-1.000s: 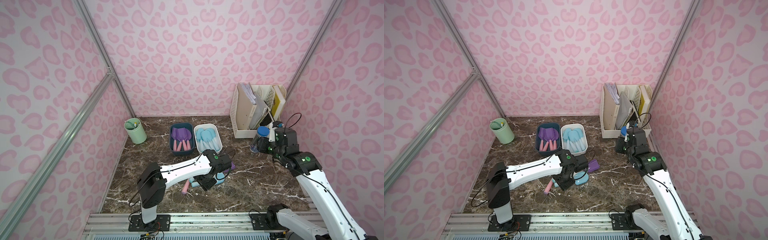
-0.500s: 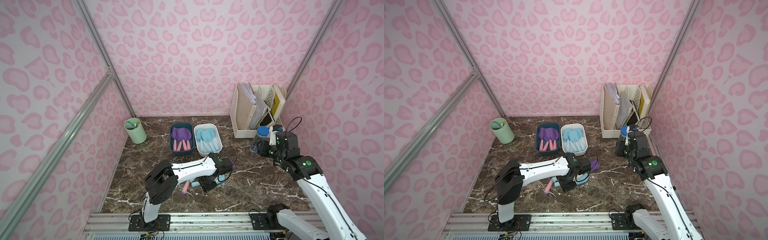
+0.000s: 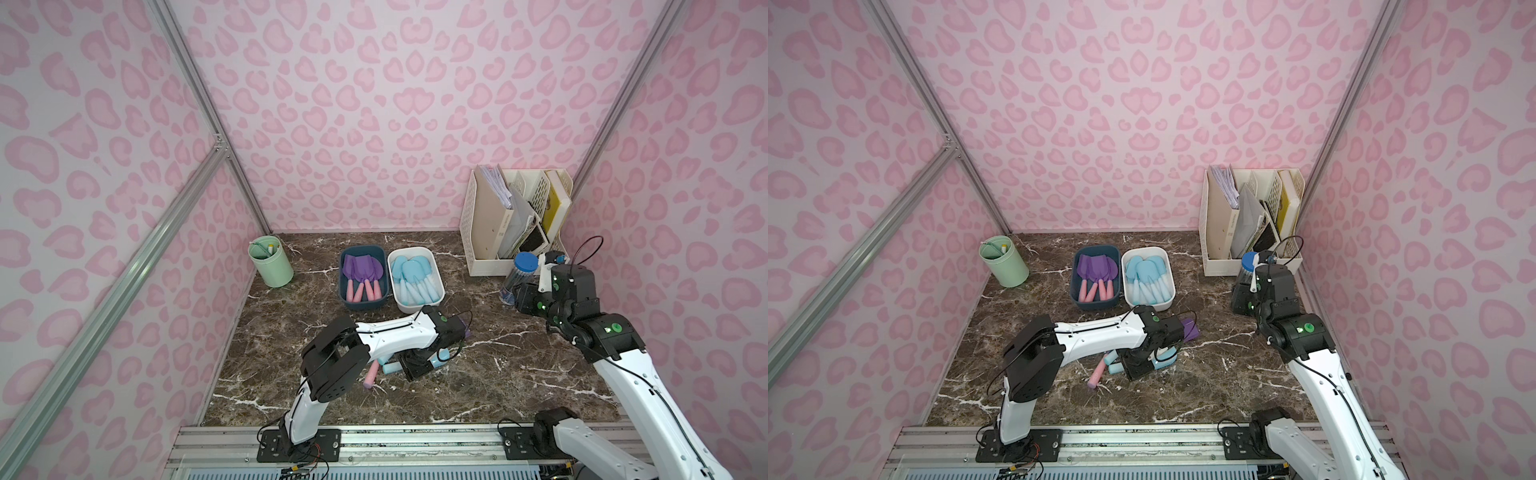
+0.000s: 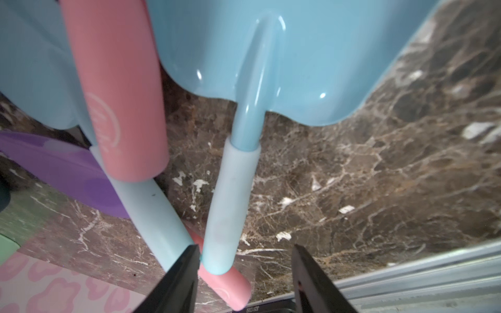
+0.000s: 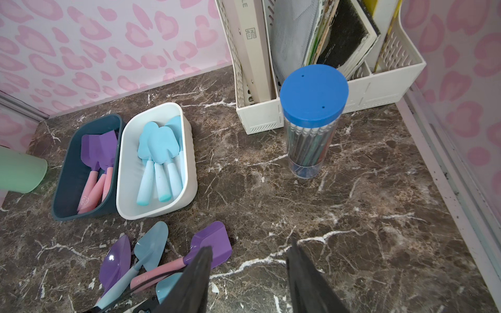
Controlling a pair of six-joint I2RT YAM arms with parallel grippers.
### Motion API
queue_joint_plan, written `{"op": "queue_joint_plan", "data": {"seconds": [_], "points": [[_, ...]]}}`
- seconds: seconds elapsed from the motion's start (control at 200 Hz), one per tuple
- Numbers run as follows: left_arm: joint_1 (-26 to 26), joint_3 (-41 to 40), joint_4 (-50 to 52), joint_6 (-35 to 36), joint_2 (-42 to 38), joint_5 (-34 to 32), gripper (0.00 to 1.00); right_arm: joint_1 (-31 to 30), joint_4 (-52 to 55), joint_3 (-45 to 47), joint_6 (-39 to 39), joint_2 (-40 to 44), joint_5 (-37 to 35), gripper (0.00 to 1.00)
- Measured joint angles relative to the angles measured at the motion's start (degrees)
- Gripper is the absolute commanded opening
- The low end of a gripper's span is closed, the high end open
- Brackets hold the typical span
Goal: Sort the small shovels by color and place them into the storage box
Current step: Pick up the shovel from the center of the board.
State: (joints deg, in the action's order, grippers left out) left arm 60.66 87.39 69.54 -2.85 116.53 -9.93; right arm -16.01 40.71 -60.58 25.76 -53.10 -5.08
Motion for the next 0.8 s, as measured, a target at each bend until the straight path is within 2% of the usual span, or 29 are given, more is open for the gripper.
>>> {"op": "queue_joint_plan", "data": {"seconds": [0.32,0.8], "points": [[-2.75,-0.83,-0.50,1.75,1.03,0.02,0.55,0.00,-0.68,0.87,0.00,-0.50,-0.07,0.50],[-2.84,-2.89,-0.90,2.84,1.36,1.68,0.46,0.15,-2.38,1.25,0.00,-1.79,-0.02,0.50]]}}
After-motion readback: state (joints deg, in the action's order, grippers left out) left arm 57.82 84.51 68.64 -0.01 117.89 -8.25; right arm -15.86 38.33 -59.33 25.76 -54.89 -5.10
